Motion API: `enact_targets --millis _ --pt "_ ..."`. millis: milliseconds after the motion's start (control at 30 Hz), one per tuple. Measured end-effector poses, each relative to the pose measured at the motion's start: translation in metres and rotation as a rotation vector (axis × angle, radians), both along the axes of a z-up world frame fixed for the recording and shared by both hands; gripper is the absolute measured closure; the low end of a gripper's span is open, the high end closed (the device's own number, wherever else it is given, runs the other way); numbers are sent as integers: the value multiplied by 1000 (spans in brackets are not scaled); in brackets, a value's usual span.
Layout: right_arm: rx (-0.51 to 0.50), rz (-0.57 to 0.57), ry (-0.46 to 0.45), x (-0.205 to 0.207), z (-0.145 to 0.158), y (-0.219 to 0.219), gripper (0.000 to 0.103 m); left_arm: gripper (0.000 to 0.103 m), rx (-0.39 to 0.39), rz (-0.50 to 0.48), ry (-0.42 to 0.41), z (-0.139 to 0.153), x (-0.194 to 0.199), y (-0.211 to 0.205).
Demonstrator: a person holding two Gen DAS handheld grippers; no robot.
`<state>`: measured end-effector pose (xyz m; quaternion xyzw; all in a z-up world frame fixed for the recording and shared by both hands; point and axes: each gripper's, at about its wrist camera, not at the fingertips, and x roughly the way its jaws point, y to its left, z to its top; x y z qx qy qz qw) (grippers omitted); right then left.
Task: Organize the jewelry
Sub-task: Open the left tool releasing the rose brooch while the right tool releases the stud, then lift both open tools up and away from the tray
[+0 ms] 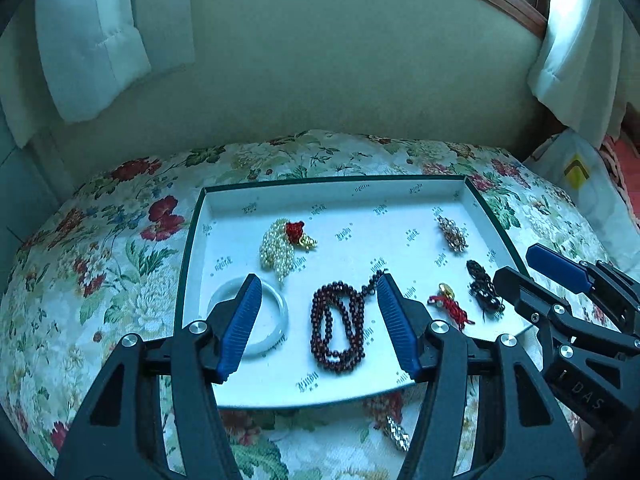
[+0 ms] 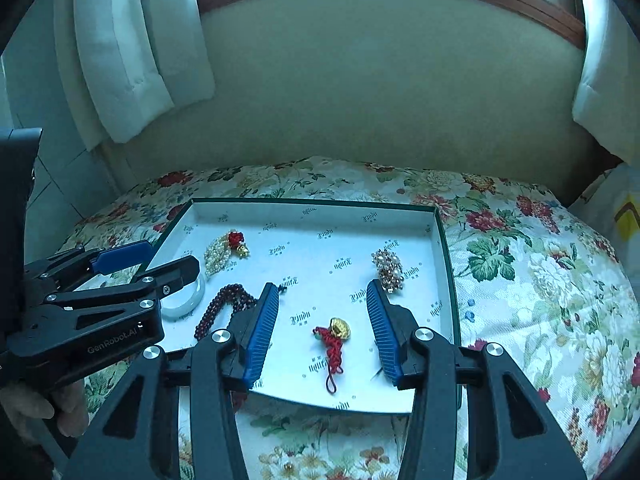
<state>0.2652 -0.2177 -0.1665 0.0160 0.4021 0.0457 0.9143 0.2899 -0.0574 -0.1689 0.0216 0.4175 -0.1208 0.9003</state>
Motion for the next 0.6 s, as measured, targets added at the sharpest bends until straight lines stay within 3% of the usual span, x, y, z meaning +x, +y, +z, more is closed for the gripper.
enact_targets --millis 600 --pt "26 -16 126 -94 -35 -3 57 44 -14 26 99 -35 -96 21"
